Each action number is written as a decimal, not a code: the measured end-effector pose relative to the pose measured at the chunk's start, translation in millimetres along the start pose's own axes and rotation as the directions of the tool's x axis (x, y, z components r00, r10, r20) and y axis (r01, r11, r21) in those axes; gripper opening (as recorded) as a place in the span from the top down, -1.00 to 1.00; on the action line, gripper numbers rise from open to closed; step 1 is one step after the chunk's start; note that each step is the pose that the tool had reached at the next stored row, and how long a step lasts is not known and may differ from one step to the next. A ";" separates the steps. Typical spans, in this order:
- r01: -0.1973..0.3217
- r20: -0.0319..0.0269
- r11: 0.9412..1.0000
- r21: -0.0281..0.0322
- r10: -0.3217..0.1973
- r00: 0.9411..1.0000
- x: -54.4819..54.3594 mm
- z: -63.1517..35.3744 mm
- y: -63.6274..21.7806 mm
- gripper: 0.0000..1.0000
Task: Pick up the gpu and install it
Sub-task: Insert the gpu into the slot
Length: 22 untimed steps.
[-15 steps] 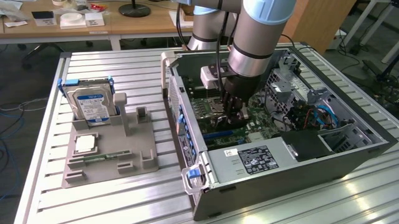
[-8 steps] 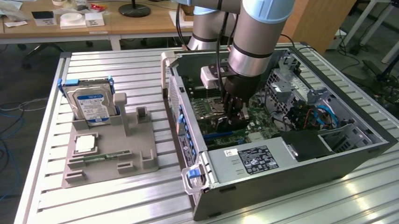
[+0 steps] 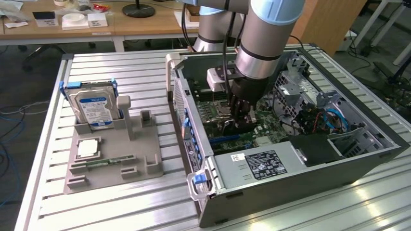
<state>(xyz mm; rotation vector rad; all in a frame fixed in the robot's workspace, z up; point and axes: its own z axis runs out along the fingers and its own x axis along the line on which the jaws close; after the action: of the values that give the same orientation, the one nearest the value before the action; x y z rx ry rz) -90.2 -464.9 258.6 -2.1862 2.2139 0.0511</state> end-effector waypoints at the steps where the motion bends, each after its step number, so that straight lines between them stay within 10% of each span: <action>1: 0.000 0.053 1.000 -0.001 0.000 0.999 0.0 0.0 0.0 0.47; 7: 0.000 0.047 1.000 -0.001 0.000 0.999 0.1 0.0 -0.7 0.47; 11: 0.000 0.022 1.000 -0.001 0.000 1.000 0.3 0.0 -1.7 0.47; 22: 0.000 0.011 1.000 -0.002 0.000 1.000 0.4 0.0 -5.2 0.47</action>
<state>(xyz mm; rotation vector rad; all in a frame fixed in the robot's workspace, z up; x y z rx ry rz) -85.0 -465.3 258.6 -2.1809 2.2092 0.0654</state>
